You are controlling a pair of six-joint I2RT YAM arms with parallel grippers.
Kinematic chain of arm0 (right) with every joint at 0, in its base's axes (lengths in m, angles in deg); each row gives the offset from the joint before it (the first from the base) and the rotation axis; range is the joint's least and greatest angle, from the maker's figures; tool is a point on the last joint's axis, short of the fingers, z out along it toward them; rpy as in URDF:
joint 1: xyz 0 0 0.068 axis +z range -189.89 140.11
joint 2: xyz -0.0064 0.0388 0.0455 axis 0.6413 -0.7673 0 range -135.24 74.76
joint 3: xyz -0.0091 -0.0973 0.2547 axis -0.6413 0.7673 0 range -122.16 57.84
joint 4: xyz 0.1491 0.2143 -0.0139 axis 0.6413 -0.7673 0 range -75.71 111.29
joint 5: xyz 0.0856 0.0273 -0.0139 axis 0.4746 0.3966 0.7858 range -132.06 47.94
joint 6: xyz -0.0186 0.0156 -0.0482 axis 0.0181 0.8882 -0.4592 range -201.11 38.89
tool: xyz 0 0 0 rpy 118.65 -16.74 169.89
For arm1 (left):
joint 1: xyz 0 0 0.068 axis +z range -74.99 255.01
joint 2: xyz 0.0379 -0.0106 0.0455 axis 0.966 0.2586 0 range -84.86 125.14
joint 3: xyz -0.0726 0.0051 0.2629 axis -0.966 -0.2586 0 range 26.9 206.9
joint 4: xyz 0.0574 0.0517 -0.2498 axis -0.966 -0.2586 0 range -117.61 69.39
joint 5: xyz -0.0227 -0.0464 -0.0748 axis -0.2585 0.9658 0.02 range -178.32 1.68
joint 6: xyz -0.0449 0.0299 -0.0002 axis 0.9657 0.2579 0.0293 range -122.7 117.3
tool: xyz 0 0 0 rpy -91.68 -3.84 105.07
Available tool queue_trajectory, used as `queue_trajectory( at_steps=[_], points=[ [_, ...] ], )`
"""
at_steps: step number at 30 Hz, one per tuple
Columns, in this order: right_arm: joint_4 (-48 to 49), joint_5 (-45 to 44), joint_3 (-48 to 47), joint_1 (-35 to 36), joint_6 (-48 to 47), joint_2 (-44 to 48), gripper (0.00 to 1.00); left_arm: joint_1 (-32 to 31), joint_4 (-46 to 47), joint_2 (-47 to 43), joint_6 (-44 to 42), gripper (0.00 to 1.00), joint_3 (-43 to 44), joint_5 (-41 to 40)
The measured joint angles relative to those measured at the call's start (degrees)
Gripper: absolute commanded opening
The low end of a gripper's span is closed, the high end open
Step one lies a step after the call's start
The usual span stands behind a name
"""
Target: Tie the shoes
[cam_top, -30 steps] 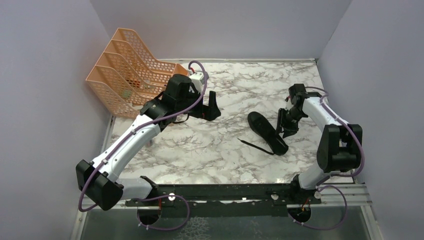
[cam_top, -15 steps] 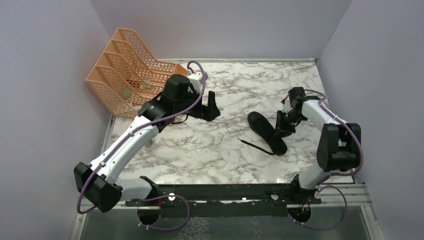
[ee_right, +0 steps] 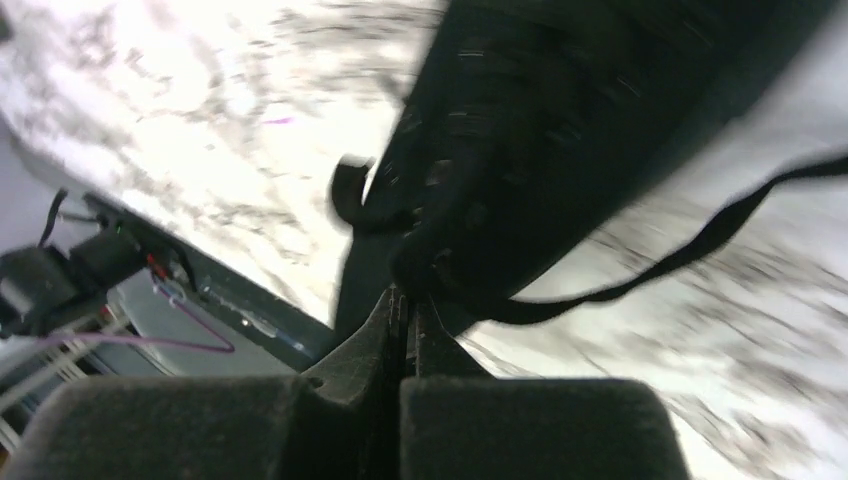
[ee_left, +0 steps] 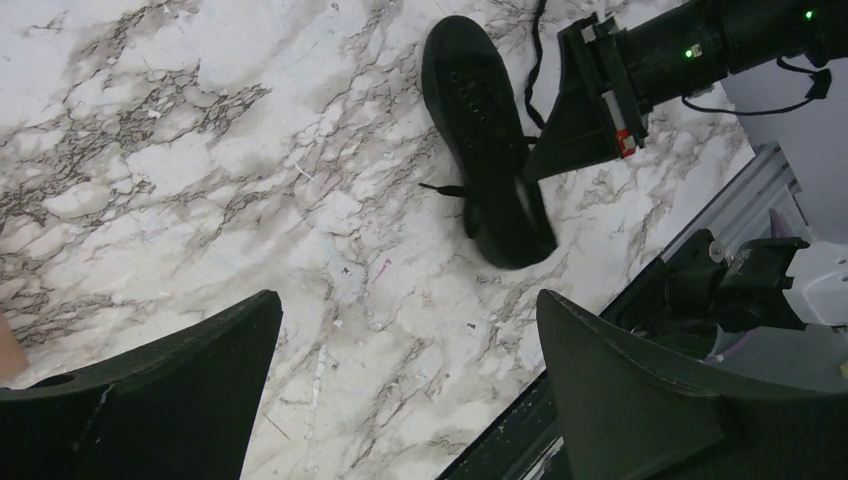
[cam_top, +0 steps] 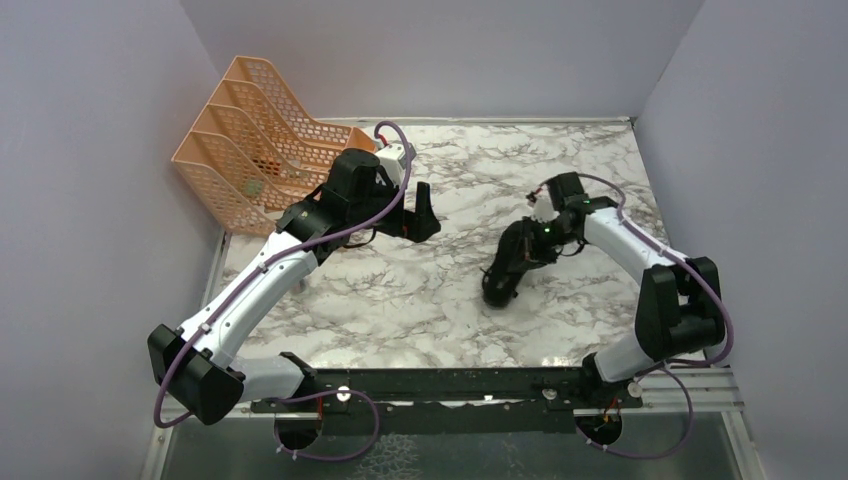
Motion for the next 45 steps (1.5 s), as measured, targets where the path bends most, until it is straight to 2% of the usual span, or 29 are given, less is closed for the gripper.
queue_trajectory(
  at_steps=[4,9,13,17,22,27,34,38,42,45],
  points=[
    [7.0,2.4,-1.2,9.1,3.7,-0.6,0.01,0.0,0.0,0.0,0.0,0.99,0.0,0.0],
    [11.3,3.4,-5.4,14.8,6.6,-5.1,0.01,0.0,0.0,0.0,0.2,0.98,0.0,0.0],
    [11.1,2.6,-8.3,16.3,6.4,-6.7,0.01,0.0,0.0,0.0,0.7,0.97,0.0,0.0],
    [8.5,-0.4,-9.6,16.4,3.6,-5.8,0.01,0.0,0.3,0.8,0.8,0.85,0.0,0.5],
    [4.0,-7.2,-7.0,15.2,0.2,-2.7,0.01,0.0,3.4,5.2,0.9,0.81,-1.6,2.4],
    [1.2,-11.6,-5.4,10.8,-2.8,-2.4,0.01,0.0,12.5,6.9,2.9,0.77,-10.3,5.0],
    [1.4,-8.4,-5.9,9.8,-4.4,-3.1,0.01,-2.8,34.0,13.5,8.2,0.75,-25.8,9.4],
    [1.4,-5.7,-5.9,9.9,-4.0,-3.2,0.01,-9.2,42.0,19.0,7.5,0.72,-27.3,8.1],
    [1.7,-4.2,-5.9,10.0,-3.4,-3.2,0.01,-14.1,47.9,23.1,6.8,0.63,-27.3,4.8],
    [1.8,-3.9,-5.9,10.0,-3.0,-3.2,0.01,-14.8,50.8,25.3,6.4,0.53,-27.3,2.4]
  ],
)
